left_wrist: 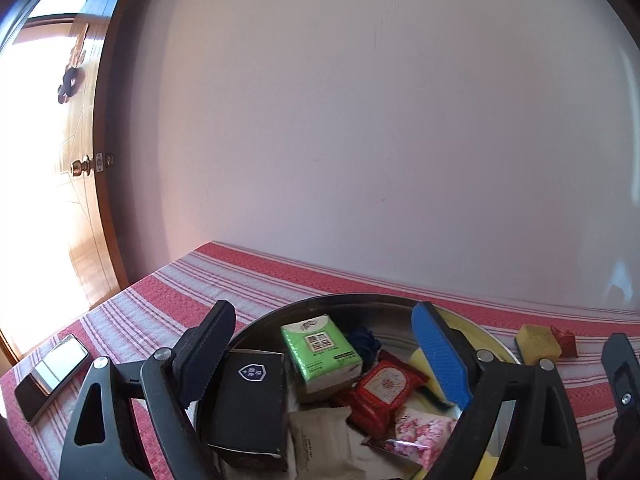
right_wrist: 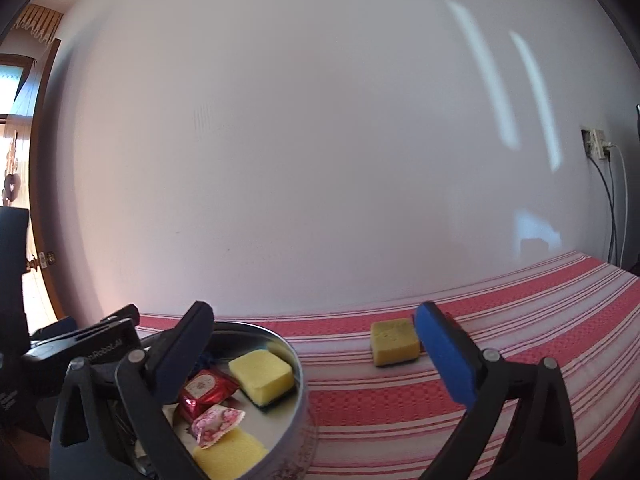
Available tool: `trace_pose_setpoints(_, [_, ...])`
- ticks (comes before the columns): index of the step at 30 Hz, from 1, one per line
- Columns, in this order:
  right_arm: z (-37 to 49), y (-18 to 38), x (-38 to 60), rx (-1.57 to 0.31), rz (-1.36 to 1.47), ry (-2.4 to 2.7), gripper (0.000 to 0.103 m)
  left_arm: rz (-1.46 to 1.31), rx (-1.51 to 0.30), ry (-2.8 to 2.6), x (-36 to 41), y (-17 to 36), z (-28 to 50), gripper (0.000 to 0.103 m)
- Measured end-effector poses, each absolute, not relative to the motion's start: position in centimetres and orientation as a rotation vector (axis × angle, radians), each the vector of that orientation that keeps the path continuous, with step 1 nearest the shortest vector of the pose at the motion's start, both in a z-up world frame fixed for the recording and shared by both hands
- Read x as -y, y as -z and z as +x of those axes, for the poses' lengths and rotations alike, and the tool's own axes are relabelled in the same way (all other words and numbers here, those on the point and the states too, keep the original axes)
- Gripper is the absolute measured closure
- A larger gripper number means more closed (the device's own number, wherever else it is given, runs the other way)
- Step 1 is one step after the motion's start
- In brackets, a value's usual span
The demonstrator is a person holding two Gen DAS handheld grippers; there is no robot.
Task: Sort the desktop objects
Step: 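Open both tools to drop the tissue pack and packet into the tin, then move both tools toward the yellow sponge and red packet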
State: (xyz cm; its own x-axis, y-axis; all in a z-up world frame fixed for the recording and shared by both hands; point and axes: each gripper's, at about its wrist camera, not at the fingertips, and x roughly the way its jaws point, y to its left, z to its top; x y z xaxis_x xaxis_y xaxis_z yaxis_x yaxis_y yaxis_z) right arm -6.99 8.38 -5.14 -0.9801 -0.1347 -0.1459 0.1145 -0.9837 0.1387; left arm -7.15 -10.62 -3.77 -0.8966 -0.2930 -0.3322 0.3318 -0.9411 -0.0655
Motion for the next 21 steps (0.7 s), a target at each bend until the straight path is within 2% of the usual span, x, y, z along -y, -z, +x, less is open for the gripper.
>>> trace_pose_setpoints(8, [-6.7, 5.8, -11.7, 0.096, 0.197, 3.137, 0.001, 0.308, -0.058, 2.965, 5.4, 4.4, -5.1, 0.011])
trace_pose_setpoints(21, [-6.4, 5.7, -16.4, 0.045, 0.216, 3.229, 0.001, 0.463, 0.123, 3.096, 0.9, 7.0, -5.4, 0.011])
